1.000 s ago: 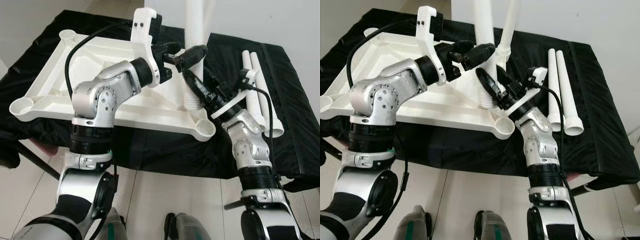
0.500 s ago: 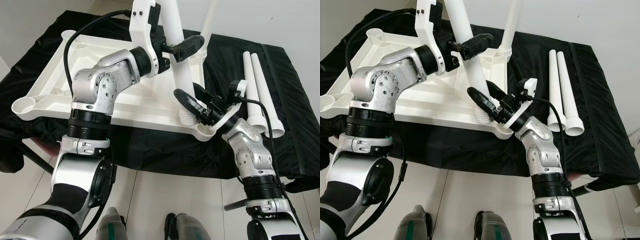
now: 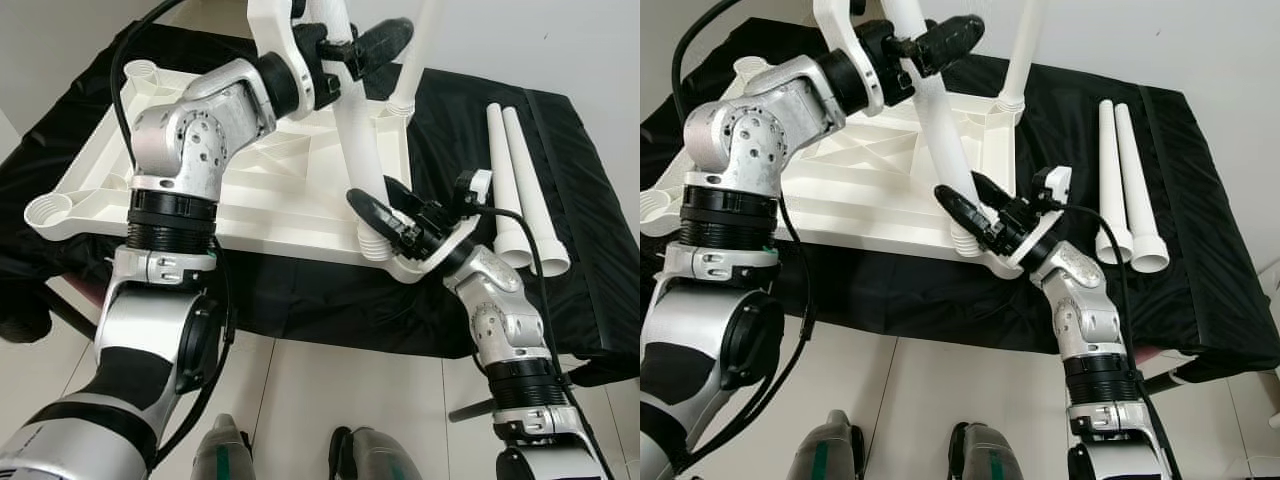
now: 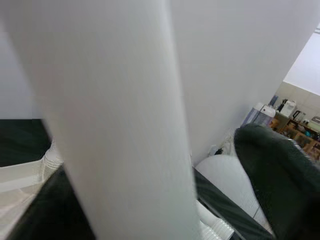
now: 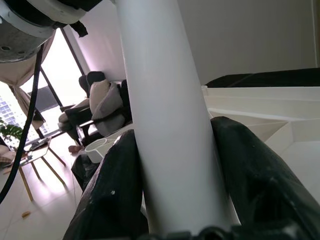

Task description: Building children table

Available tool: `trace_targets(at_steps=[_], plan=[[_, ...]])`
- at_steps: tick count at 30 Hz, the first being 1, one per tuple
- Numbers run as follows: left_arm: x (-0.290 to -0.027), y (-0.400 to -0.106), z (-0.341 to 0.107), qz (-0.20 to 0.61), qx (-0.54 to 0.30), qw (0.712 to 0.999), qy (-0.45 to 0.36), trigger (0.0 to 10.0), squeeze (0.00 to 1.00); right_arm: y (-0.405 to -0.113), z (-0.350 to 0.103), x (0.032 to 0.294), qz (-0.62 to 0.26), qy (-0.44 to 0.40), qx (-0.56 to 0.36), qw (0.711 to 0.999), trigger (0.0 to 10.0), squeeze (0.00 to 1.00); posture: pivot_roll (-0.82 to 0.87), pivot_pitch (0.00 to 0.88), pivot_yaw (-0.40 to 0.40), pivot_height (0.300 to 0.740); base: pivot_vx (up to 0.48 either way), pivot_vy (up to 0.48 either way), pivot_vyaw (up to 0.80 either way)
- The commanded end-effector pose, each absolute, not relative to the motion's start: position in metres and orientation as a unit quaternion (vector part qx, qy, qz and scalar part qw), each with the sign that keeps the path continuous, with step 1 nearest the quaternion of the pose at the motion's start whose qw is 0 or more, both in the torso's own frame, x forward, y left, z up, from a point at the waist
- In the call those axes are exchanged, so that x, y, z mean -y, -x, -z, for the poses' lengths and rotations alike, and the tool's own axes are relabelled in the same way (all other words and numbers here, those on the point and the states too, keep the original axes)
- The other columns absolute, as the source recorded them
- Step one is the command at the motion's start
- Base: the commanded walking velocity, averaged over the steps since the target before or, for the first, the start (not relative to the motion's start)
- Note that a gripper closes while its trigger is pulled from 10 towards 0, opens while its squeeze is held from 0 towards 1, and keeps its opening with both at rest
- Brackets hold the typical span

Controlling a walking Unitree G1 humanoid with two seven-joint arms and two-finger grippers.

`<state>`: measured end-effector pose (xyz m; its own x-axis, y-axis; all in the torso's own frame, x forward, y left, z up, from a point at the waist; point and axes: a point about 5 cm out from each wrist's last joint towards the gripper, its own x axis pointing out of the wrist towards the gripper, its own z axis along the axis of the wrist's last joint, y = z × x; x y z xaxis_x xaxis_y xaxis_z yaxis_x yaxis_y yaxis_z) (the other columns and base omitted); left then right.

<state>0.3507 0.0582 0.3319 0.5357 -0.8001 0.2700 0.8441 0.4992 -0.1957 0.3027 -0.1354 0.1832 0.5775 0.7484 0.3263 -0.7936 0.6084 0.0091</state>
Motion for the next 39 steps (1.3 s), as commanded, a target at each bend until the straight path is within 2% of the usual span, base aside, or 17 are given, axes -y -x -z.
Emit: trace_targets(at_steps=[1,18,19,21,22,26,27,28,39], plan=[[-0.050,-0.344,-0.335,0.524,0.078,0.835,0.145,0.0,0.00,-0.304,-0.188,0.139,-0.431,-0.059,0.155,0.887,10.0,0.00,-0.03,0.016,-0.040,0.740,0.000,0.000,0.00],[-0.041,-0.338,-0.317,0.540,0.045,0.835,0.095,0.0,0.00,-0.310,-0.194,0.141,-0.411,-0.059,0.138,0.899,10.0,0.00,-0.03,0.020,-0.045,0.740,0.000,0.000,0.00],[-0.040,-0.337,-0.318,0.541,0.047,0.835,0.090,0.5,0.00,-0.312,-0.194,0.142,-0.406,-0.052,0.132,0.903,10.0,0.81,-0.03,0.021,-0.047,0.740,0.000,0.000,0.00],[-0.040,-0.337,-0.319,0.542,0.048,0.835,0.087,0.5,0.00,-0.313,-0.195,0.143,-0.402,-0.048,0.128,0.905,10.0,0.81,-0.03,0.021,-0.047,0.740,0.000,0.000,0.00],[-0.038,-0.336,-0.322,0.543,0.052,0.835,0.076,10.0,0.00,-0.315,-0.197,0.143,-0.404,-0.031,0.121,0.906,10.0,1.00,-0.03,0.021,-0.047,0.740,0.000,0.000,0.00],[-0.030,-0.327,-0.332,0.553,0.070,0.829,0.044,10.0,0.00,-0.322,-0.202,0.143,-0.396,0.014,0.070,0.915,10.0,1.00,-0.03,0.022,-0.049,0.740,0.000,0.000,0.00],[-0.027,-0.324,-0.334,0.559,0.076,0.825,0.034,10.0,0.00,-0.325,-0.204,0.143,-0.396,0.029,0.055,0.916,10.0,0.55,-0.03,0.023,-0.054,0.740,0.000,0.000,0.00],[-0.025,-0.321,-0.336,0.563,0.080,0.822,0.028,10.0,0.00,-0.326,-0.206,0.142,-0.397,0.038,0.047,0.916,10.0,0.00,-0.03,0.023,-0.054,0.740,0.000,0.000,0.00],[-0.014,-0.311,-0.346,0.578,0.101,0.810,-0.004,10.0,0.00,-0.331,-0.213,0.134,-0.436,0.111,-0.015,0.893,10.0,0.00,-0.02,0.021,-0.063,0.740,0.000,0.000,0.00]])
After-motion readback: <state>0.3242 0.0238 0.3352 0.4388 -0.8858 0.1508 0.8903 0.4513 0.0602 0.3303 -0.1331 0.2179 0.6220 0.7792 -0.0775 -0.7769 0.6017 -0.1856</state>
